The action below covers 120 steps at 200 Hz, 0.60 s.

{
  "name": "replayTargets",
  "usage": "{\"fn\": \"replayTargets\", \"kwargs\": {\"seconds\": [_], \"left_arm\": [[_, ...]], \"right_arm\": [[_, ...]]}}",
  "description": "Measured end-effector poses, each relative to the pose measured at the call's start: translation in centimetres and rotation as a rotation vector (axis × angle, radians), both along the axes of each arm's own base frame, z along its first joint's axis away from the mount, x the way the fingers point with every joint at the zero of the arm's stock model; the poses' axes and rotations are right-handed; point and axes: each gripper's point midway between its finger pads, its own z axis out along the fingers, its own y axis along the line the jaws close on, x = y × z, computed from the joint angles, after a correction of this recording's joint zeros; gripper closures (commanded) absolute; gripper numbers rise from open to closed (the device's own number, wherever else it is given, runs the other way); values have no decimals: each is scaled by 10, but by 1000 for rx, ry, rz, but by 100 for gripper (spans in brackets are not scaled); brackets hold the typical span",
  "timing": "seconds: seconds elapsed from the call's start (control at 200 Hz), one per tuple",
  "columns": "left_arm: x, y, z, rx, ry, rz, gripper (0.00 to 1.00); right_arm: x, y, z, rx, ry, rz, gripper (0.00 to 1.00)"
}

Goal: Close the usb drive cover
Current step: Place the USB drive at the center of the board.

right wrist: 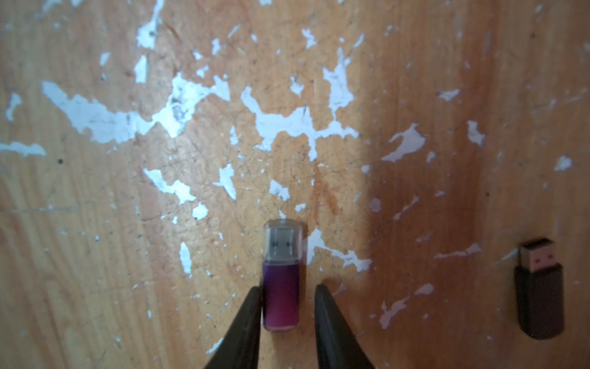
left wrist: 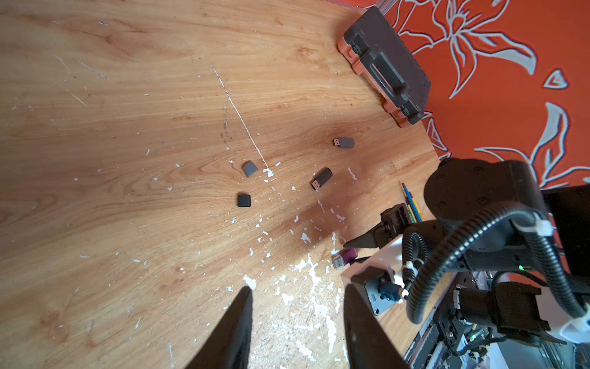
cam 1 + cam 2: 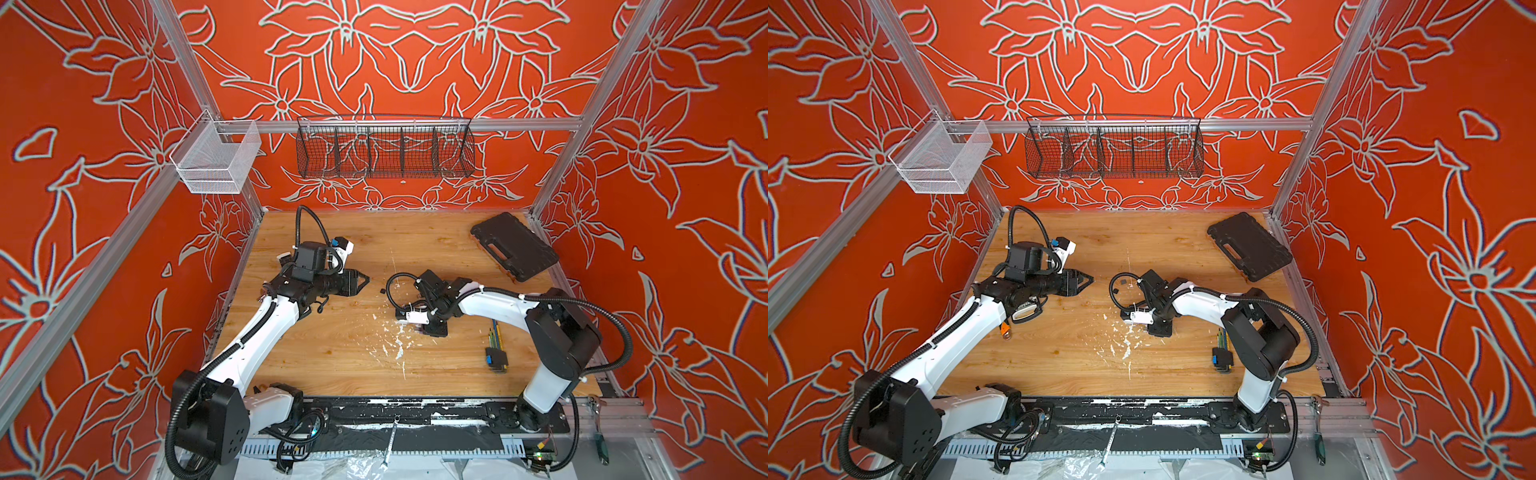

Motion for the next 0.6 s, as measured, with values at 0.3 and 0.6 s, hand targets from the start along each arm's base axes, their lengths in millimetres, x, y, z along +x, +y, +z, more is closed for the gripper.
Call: {"fn": "replayTargets", "kwargs": {"seconds": [0.3,0.6], "left_arm": [[2,9,-3,42,-1,28,55],[0,13,-6,66,17,30,55]], "right_arm": [[22,6,39,101,-80,-133,47],[63,17,92,204,-190,-172,51]]}}
